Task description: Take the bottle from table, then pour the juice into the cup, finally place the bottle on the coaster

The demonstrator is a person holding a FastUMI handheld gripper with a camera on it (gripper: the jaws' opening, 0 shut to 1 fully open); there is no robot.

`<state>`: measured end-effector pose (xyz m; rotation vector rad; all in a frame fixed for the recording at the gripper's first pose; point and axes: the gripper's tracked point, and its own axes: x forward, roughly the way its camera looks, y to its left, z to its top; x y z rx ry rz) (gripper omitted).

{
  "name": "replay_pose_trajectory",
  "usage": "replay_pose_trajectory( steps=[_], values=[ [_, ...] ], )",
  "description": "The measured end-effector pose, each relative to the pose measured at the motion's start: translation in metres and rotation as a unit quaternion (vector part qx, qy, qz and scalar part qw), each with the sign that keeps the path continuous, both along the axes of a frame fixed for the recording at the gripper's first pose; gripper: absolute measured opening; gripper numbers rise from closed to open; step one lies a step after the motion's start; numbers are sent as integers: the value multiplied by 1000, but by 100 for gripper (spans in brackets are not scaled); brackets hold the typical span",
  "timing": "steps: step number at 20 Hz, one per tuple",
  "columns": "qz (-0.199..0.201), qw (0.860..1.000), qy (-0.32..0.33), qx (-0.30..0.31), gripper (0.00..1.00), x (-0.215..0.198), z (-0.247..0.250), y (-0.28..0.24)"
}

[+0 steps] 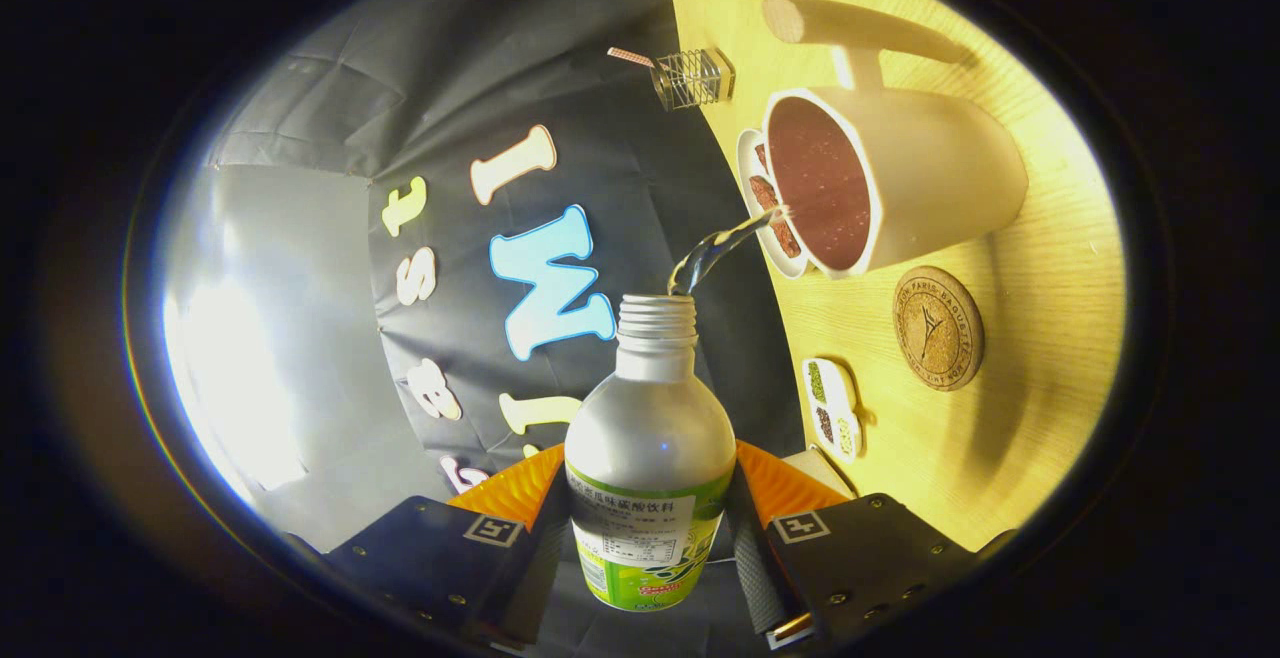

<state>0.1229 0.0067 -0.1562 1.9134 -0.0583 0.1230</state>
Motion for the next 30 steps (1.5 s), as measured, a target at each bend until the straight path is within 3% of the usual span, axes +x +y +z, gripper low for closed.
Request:
replay_pose_trajectory(
  steps=[30],
  values=[
    [-24, 991, -36, 124, 75, -2, 28, -13]
  ],
)
